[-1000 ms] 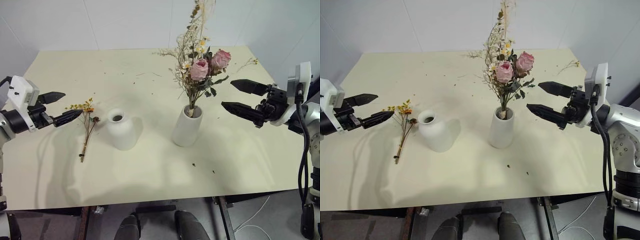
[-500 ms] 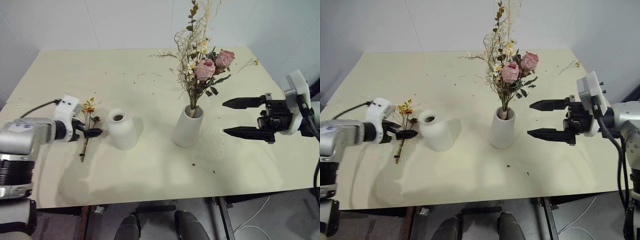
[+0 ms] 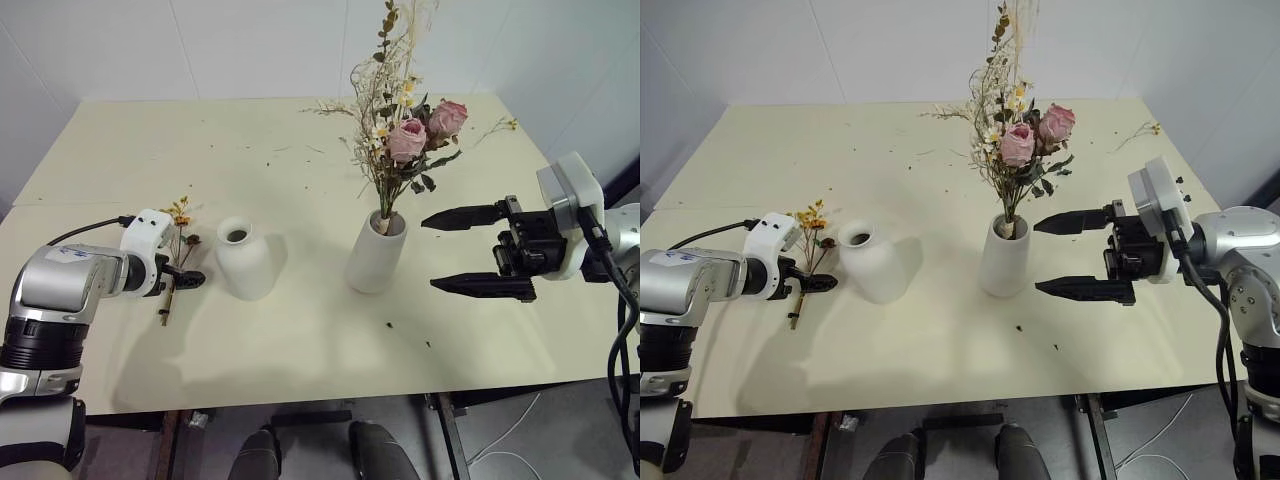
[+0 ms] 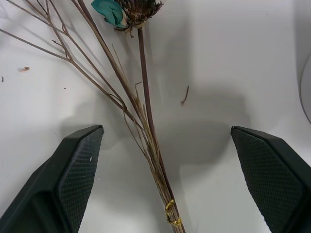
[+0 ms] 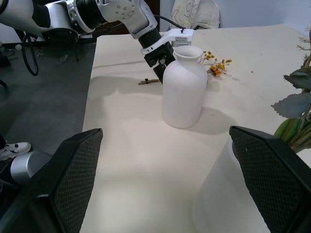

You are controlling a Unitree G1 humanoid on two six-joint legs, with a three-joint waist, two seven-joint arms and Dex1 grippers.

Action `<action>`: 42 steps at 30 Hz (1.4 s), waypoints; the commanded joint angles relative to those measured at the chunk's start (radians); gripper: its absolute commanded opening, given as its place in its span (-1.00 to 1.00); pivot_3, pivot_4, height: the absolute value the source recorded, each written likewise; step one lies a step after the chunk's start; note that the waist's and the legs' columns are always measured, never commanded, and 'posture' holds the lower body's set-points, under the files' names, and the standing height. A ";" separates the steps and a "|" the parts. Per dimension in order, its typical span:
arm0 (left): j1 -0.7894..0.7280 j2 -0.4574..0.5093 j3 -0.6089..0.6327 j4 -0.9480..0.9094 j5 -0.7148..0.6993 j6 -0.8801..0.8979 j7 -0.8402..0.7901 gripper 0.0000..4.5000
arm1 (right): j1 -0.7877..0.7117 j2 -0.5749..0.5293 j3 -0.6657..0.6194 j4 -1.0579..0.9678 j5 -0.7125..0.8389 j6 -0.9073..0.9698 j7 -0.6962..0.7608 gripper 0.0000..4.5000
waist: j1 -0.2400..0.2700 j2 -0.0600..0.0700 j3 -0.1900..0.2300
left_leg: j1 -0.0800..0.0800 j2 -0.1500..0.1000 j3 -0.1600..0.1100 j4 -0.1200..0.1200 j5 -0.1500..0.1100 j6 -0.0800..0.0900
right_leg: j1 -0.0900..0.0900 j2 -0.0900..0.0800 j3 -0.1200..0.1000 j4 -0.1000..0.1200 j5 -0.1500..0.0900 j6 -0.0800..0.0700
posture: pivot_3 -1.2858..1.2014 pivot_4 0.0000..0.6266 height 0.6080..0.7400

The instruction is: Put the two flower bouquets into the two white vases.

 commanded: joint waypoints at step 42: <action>0.005 -0.378 0.434 -0.085 -0.512 -0.848 -0.331 -0.98 | 0.099 0.164 -0.112 0.089 -0.053 -0.256 -0.169 1.00 | 0.023 0.000 0.000 | 0.000 0.000 0.000 0.011 -0.001 -0.001 | 0.005 0.000 0.000 0.001 0.003 0.002 | 0.03 -0.52 1.00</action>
